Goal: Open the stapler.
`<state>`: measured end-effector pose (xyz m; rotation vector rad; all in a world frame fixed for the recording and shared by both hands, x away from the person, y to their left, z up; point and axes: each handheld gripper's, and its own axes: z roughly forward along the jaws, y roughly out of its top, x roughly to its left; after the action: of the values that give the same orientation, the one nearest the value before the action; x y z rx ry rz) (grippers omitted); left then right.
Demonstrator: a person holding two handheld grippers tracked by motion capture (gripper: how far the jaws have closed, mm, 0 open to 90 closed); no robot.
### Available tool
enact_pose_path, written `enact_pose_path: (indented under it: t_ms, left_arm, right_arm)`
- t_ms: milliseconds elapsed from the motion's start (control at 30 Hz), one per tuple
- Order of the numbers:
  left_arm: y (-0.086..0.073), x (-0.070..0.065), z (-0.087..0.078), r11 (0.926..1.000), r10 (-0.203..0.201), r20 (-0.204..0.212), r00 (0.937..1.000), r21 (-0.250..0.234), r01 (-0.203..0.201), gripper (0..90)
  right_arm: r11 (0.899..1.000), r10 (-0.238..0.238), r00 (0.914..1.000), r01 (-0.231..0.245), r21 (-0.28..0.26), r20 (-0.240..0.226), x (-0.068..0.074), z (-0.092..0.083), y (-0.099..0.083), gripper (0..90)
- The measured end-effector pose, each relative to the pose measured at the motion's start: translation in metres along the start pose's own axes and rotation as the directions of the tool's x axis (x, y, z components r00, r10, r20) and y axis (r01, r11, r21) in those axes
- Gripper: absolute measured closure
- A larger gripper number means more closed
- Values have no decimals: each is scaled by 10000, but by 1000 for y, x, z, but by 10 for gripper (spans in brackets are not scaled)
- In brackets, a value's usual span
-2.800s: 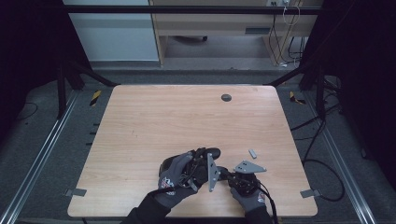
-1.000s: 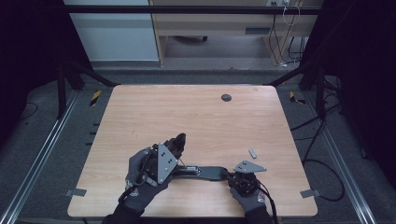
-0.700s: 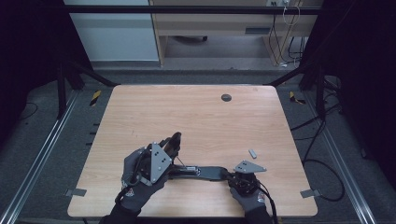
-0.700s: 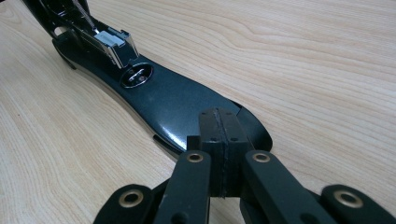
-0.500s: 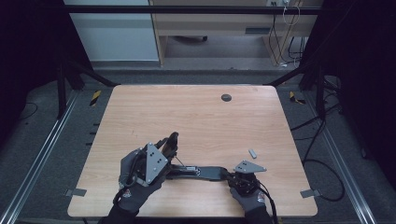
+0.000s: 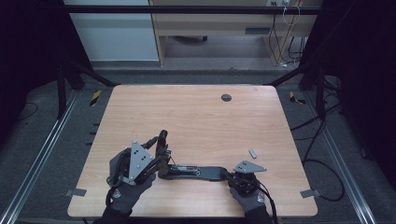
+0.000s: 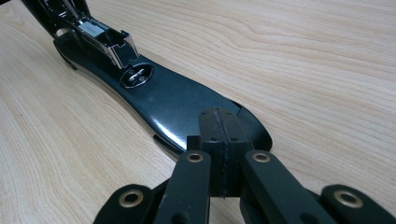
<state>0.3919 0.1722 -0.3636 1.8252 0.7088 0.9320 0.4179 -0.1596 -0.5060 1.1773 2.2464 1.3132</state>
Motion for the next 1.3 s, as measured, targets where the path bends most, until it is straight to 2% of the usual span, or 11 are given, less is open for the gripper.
enact_pose_path:
  t_ms: [400,700,900,967,1000,1033,1300]
  left_arm:
    - [-10,15,-8,9972,-706,-4,9975,-230,706,593]
    - [-17,20,-12,9929,-1109,-80,9938,-431,1105,593]
    - [-22,25,-16,9909,-1226,-203,9923,-594,1212,592]
    - [-24,26,-18,9886,-1414,-209,9897,-547,1401,591]
    - [-24,27,-18,9890,-1344,-227,9907,-646,1327,591]
    - [-25,27,-19,9879,-1463,-224,9890,-547,1449,591]
    - [-29,30,-22,9857,-1606,-336,9865,-573,1585,588]
  right_arm:
    - [10000,9,10000,-9,-1,4,0,0,0,900]
    - [10000,27,10000,-27,5,-1,0,0,0,900]
    - [10000,17,10000,-17,1,2,0,0,0,900]
    - [10000,26,10000,-26,3,-3,0,0,0,900]
    - [10000,28,10000,-28,1,-4,0,0,0,900]
    - [10000,29,10000,-29,0,-1,0,0,0,900]
    - [10000,33,10000,-33,-3,-14,0,0,0,900]
